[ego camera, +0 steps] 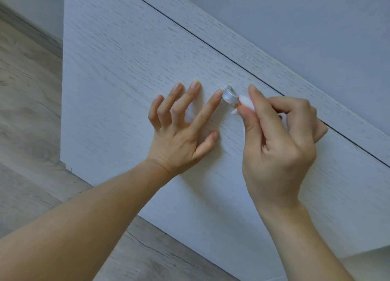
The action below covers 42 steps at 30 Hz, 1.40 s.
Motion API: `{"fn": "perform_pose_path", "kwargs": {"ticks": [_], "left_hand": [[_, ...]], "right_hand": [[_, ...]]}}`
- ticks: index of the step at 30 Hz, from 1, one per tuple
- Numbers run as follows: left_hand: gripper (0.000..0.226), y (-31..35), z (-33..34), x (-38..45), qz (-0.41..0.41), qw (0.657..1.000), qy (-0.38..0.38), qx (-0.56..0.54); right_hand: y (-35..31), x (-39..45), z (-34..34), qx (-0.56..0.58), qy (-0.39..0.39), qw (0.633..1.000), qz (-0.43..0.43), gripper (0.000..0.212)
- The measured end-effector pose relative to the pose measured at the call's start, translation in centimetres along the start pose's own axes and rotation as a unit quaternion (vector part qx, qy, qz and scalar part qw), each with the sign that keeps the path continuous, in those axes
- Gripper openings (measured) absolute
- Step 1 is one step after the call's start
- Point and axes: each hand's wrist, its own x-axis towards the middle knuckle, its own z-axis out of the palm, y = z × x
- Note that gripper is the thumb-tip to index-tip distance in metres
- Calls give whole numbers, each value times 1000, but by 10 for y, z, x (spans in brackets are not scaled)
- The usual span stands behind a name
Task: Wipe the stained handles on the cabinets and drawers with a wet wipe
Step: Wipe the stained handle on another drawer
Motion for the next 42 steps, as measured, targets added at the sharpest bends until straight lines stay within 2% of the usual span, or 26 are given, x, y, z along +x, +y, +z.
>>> {"fn": "perform_pose_path", "kwargs": {"ticks": [3, 8, 10, 13, 18, 23, 28, 32, 34, 36, 39, 42], "left_hand": [[56, 0, 1, -1, 0, 1000, 3, 2], [56, 0, 2, 0, 5, 1000, 3, 0], [55, 1, 2, 0, 5, 1000, 4, 0], [55, -1, 1, 1, 7, 1000, 9, -4], [54, 0, 0, 1, 10, 1000, 11, -13], [57, -1, -3, 0, 8, 1000, 4, -22], [57, 2, -4, 1, -9, 999, -2, -36], [58, -1, -7, 1, -6, 999, -15, -45], [57, -1, -8, 1, -3, 999, -18, -47], [57, 2, -8, 1, -13, 998, -20, -54], [59, 5, -9, 0, -20, 998, -22, -57], [60, 2, -9, 0, -10, 998, -20, -57]], "right_hand": [[4, -2, 0, 2, 27, 999, -31, 12], [16, -5, -6, -52, -3, 992, -114, 15], [12, -3, 1, -39, 8, 993, -115, 12], [7, -2, 4, -7, 17, 996, -92, 12], [0, -3, 5, -21, 27, 997, -73, 11], [-5, -4, -2, 29, 14, 999, 3, 14], [-16, 8, 9, -20, -15, 1000, -1, 16], [-18, 5, -2, -72, -19, 996, 49, 19], [-22, 11, -1, -79, -52, 994, 62, 21], [-28, 19, 1, -62, -87, 989, 106, 25], [-30, 21, -3, 16, -70, 980, 185, 20], [-28, 14, -10, -16, -89, 984, 154, 21]]}}
